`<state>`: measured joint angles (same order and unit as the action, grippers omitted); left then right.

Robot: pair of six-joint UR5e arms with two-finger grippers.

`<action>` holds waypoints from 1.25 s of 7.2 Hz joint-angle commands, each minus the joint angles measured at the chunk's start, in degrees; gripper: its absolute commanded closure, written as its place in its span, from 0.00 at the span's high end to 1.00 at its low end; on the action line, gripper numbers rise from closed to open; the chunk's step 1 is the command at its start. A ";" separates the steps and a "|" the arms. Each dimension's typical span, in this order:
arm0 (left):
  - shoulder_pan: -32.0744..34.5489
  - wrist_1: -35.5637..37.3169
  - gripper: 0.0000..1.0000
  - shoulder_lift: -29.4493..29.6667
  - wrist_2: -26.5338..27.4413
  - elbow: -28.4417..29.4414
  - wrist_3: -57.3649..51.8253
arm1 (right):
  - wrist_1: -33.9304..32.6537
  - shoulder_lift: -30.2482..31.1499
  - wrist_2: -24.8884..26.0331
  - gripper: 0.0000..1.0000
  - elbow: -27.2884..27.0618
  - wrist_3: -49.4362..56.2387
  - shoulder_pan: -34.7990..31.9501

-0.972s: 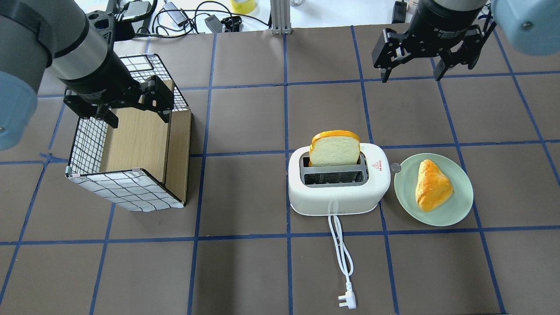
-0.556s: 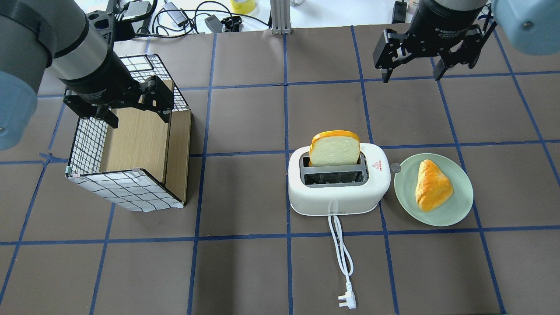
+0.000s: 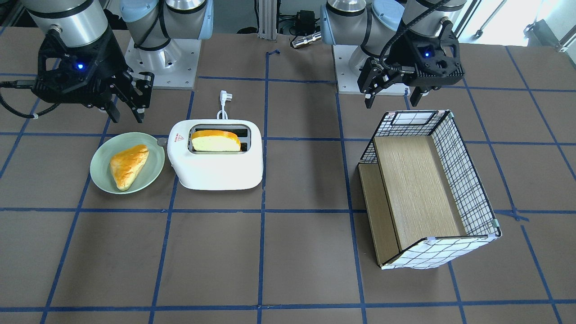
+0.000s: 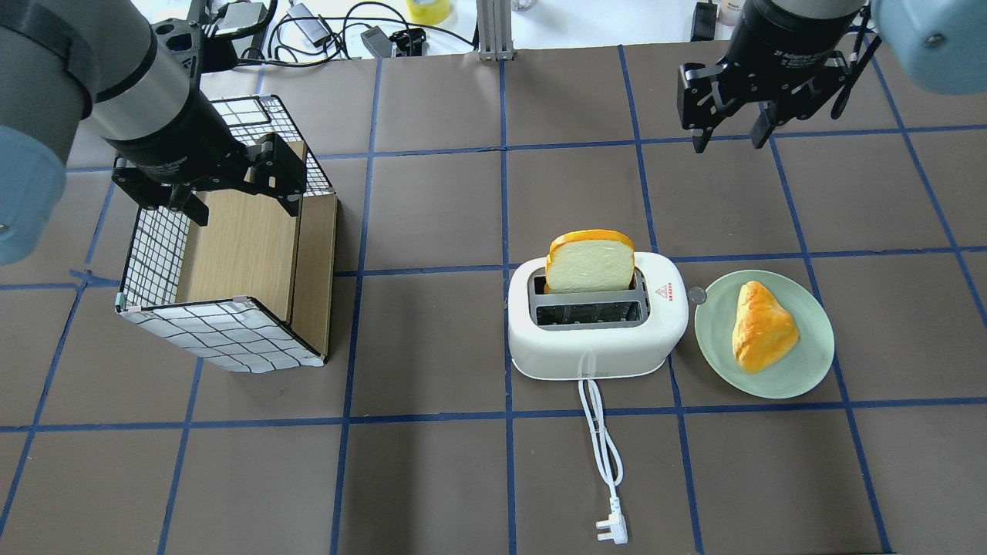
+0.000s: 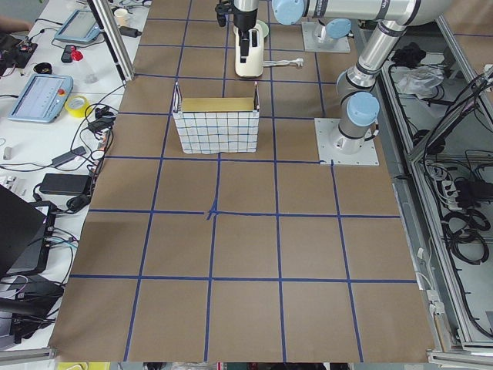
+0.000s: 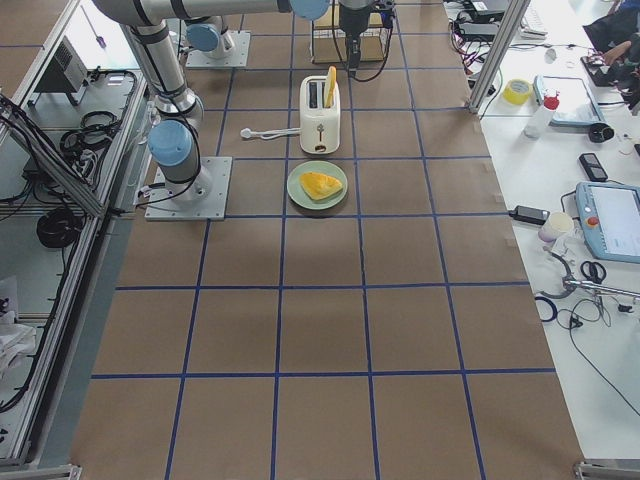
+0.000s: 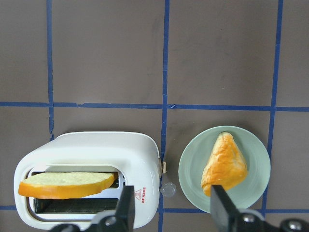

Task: Press toaster with right arm
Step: 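Move the right gripper down toward the toaster's side lever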

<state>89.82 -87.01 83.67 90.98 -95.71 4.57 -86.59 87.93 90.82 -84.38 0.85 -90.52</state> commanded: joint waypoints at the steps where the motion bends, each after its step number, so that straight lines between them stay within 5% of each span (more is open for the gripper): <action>1: 0.00 0.00 1.00 0.00 -0.01 0.00 0.00 | 2.82 -0.03 -1.16 0.00 -0.08 0.03 2.69; 3: 0.00 0.00 1.00 0.00 -0.02 0.00 0.00 | 10.35 -0.21 -5.45 0.00 -0.34 2.39 10.49; 4: 0.00 0.00 1.00 0.00 -0.02 0.00 0.00 | 11.69 -0.38 -11.05 0.00 -2.61 7.10 14.19; 6: 0.00 0.00 1.00 0.00 0.07 0.00 0.00 | 9.78 -0.39 -12.50 0.00 -10.16 15.99 16.50; 9: 0.00 0.00 1.00 0.00 0.07 0.00 0.00 | 10.65 -0.56 -27.14 0.00 -19.47 28.29 25.28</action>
<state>89.82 -87.01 83.67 91.03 -95.71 4.57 -76.03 87.42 69.49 -99.83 24.06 -68.59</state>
